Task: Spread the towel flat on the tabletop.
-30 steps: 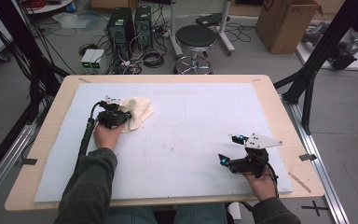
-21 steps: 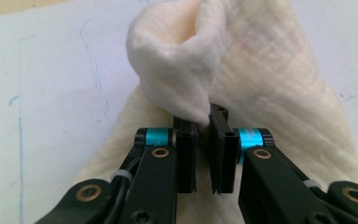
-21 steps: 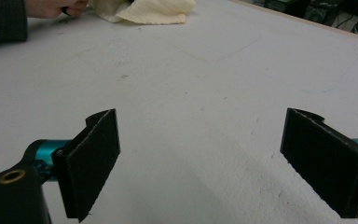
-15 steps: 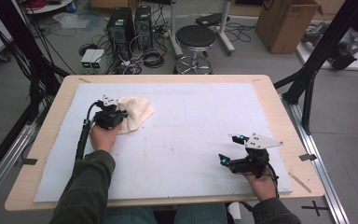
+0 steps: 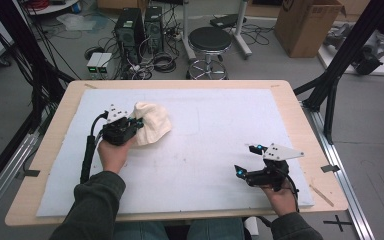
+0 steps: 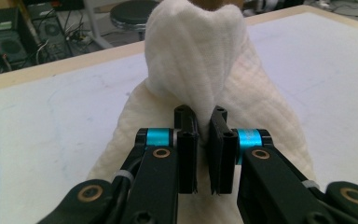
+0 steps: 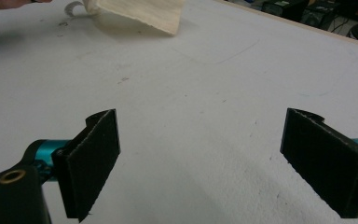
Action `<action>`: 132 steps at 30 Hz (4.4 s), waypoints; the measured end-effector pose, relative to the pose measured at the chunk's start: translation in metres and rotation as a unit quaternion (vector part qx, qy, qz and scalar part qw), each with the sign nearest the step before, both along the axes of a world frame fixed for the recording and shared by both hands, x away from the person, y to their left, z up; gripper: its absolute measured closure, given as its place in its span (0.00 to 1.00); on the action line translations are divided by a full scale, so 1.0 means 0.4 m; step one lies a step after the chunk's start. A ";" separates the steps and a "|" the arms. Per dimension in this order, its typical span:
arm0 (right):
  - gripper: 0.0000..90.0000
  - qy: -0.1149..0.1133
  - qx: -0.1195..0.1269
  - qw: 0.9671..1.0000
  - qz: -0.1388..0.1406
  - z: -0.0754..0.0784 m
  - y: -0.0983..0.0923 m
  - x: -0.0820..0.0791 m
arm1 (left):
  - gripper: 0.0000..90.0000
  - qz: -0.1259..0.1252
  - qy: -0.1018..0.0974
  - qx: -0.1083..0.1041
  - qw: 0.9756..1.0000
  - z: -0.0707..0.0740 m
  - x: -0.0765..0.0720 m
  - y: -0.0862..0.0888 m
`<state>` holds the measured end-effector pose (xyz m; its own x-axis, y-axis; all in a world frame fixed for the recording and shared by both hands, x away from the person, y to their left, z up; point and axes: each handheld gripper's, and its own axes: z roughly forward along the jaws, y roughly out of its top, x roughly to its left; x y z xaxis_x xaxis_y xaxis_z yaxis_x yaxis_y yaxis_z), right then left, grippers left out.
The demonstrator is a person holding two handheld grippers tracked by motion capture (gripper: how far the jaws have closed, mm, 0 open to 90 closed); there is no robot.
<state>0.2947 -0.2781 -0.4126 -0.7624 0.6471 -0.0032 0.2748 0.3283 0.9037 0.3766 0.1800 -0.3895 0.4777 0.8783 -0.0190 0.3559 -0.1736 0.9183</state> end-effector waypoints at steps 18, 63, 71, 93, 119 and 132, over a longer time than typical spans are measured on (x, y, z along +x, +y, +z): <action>0.12 -0.004 0.006 1.000 0.001 0.005 -0.004 -0.005 | 0.92 -0.108 -0.010 -0.018 0.994 0.022 -0.083 -0.220; 0.75 0.056 -0.081 0.991 0.092 -0.036 0.144 0.153 | 0.70 -0.145 0.083 0.077 0.983 -0.110 -0.116 -0.124; 0.77 0.082 -0.089 0.988 0.093 -0.048 0.183 0.192 | 0.77 -0.135 0.113 0.072 0.982 -0.128 -0.088 -0.123; 0.99 0.118 -0.108 0.982 0.104 -0.057 0.207 0.216 | 0.98 -0.133 0.087 0.081 0.984 -0.092 -0.114 -0.102; 0.98 0.095 -0.102 0.979 0.151 -0.008 0.094 -0.083 | 0.94 -0.192 0.074 0.108 0.973 -0.087 -0.319 -0.098; 0.70 0.080 -0.017 0.988 0.130 0.030 0.090 -0.016 | 0.55 -0.192 0.039 -0.002 0.981 -0.059 -0.231 -0.065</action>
